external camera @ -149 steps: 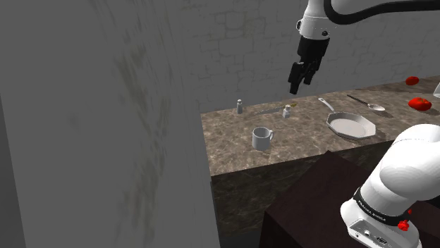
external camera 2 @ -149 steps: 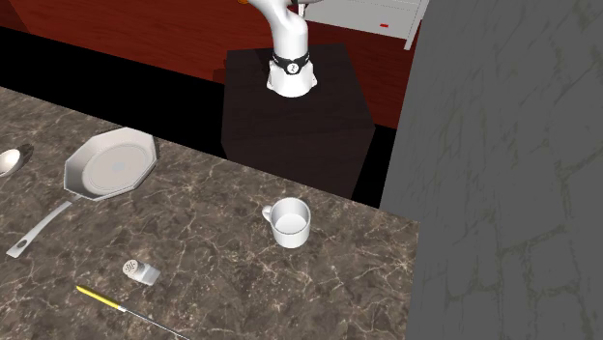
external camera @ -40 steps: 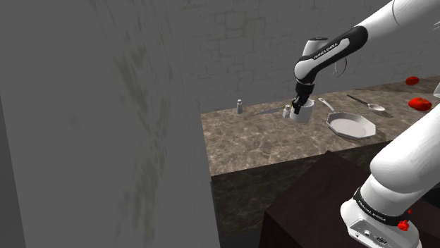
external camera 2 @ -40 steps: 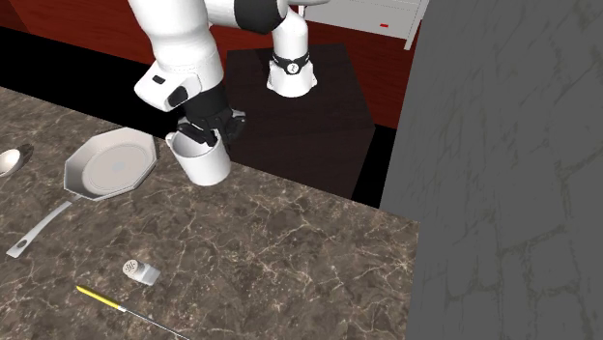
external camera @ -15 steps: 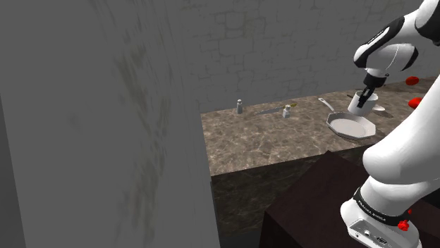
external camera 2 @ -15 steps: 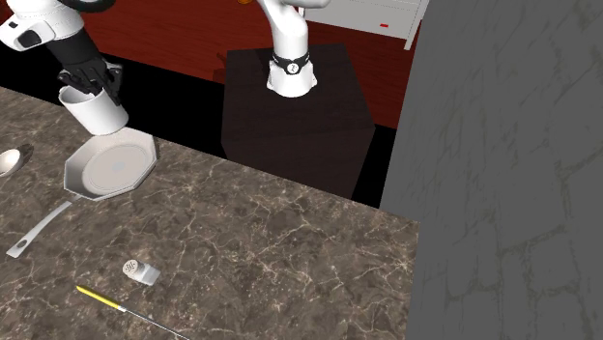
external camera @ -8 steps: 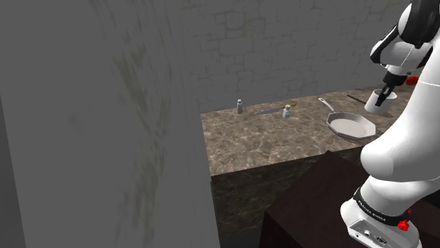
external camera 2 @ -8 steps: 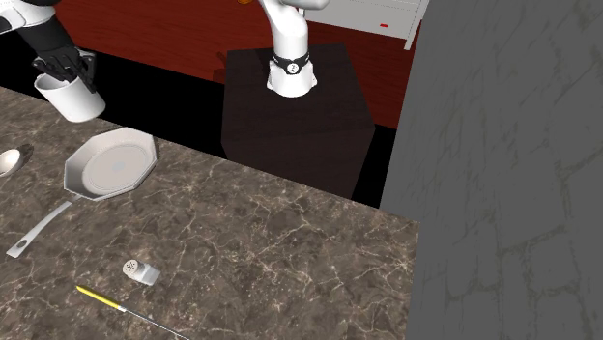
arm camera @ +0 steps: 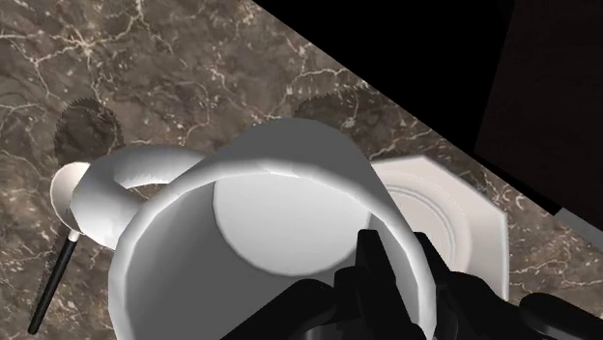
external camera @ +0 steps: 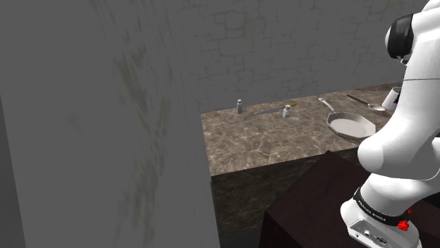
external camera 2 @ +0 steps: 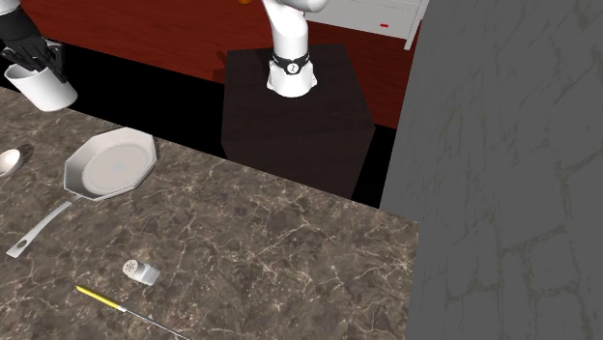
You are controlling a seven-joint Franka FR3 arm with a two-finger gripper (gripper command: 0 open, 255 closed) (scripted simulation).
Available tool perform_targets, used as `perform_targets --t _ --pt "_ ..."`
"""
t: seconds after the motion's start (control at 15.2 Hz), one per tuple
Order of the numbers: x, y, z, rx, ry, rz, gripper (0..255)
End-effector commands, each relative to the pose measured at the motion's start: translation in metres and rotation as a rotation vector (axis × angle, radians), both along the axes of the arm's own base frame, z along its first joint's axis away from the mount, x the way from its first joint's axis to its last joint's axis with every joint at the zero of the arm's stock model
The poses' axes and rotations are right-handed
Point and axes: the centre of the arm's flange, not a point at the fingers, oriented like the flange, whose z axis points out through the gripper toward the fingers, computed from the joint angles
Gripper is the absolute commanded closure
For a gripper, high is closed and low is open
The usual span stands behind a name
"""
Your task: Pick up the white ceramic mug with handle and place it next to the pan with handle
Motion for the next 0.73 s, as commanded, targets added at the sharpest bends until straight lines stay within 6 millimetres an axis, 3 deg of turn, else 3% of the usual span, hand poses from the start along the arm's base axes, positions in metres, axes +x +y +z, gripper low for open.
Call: perform_targets --t 0.0,0.53,0.66 --pt "-0.015 -0.018 0.002 0.000 -0.001 0.001 255" --pt "-0.075 -0.109 0.002 0.000 -0.001 0.001 255" --pt "-0.075 -0.109 -0.009 0.000 -0.001 0.001 255"
